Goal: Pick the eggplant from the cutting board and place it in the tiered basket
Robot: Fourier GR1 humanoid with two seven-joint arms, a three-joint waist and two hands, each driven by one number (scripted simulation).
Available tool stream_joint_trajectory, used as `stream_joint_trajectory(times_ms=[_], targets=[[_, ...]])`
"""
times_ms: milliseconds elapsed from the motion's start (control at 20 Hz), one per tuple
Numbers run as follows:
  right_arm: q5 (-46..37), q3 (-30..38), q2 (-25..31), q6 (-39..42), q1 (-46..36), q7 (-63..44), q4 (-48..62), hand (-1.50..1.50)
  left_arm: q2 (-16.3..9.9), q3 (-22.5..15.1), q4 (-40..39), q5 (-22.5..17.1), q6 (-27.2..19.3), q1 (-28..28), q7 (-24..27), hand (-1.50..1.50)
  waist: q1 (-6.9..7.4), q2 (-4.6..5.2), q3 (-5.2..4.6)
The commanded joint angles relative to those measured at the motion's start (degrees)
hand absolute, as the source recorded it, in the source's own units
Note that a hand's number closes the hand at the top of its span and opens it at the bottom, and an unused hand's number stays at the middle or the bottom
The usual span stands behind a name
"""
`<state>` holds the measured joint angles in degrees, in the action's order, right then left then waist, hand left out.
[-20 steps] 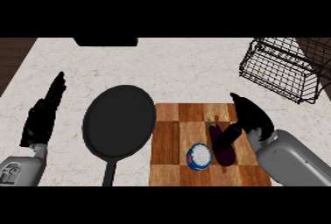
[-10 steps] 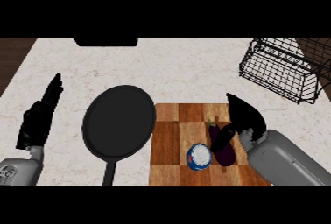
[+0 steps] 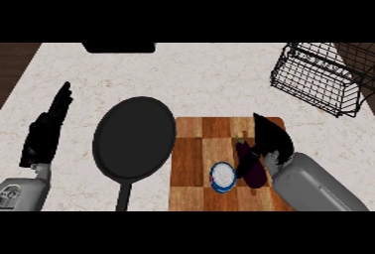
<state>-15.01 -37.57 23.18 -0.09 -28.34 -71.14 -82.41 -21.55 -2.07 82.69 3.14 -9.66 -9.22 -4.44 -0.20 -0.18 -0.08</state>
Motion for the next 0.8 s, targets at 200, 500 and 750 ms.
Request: stream_joint_trajectory(times_ms=[200,500,750], targets=[[-4.0,1.0,-5.5,-1.2,1.7,-9.7,5.4,-1.5,1.4,-1.0,2.8,1.6,-0.6,1.7,-0.3,0.0,0.65,0.09,0.06],[-5.8,2.7,-6.9,-0.6,4.7,-6.4,7.0,-1.5,-0.1,1.4,3.4,0.3,1.6,1.4,-1.6,0.0,0.35,0.08,0.07],[-6.5,4.9,-9.4,1.5,4.5,-5.1,8.6,-1.5,-0.3,3.0,1.5,0.2,2.7,0.2,-0.7,0.0,0.18,0.12,0.06]])
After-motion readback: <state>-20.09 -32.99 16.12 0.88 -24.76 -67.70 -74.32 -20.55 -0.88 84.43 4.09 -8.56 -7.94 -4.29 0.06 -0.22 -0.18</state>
